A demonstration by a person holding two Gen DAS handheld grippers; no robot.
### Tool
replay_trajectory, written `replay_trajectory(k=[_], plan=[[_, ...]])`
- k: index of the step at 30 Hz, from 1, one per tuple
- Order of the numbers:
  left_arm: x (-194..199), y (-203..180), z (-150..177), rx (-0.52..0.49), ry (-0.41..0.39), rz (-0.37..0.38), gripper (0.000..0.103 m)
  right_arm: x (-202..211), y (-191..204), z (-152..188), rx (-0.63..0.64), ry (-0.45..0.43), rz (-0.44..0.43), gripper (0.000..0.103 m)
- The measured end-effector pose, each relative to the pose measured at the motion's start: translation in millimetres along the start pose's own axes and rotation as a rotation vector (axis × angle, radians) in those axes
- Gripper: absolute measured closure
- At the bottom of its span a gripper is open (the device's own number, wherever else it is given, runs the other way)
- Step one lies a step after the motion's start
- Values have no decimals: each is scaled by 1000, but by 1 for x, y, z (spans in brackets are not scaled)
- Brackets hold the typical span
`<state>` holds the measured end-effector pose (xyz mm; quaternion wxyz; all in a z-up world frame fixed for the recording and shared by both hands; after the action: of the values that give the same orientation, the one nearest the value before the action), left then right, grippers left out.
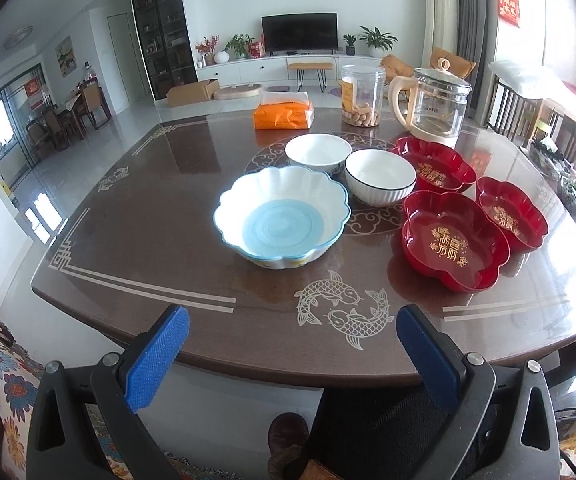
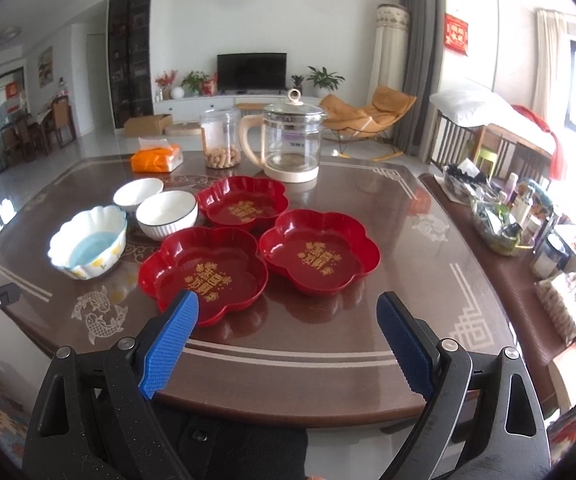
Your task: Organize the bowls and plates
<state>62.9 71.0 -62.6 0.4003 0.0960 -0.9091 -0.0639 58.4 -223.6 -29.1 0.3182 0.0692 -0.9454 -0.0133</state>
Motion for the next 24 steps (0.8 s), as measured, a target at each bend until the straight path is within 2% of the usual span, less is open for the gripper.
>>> replay_trajectory(k=[4, 8, 10, 12, 20, 24], plan=[[7, -1, -8, 7, -33, 9, 0, -7, 11, 2, -8, 29, -108, 10], [3, -3, -4, 21, -17, 9, 0, -19, 24, 17, 11, 102, -153, 10], [-2, -4, 0, 22, -3, 0, 0, -22, 29, 22, 20, 117, -155, 10], [-8, -8, 3, 16, 9, -13, 0, -26, 30, 25, 27, 134, -123, 10], [-25, -15, 7, -1, 31, -65, 0, -44, 15, 32, -127, 198, -139, 10], [-35, -16, 10, -14, 47, -72, 0, -45, 11, 37, -135, 207, -113, 10]])
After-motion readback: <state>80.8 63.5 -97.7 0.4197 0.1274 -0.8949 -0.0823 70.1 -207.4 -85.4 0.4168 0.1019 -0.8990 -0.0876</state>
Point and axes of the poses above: each gripper's, at about its wrist camera, not at the fingertips, and x roughly against the way its jaws point, y to its left, z to its underside, the point moved 8 cm from there along -x, roughly the way its jaws point, and after that the axes turned 10 degrees about -z, right-handed, at the moved point
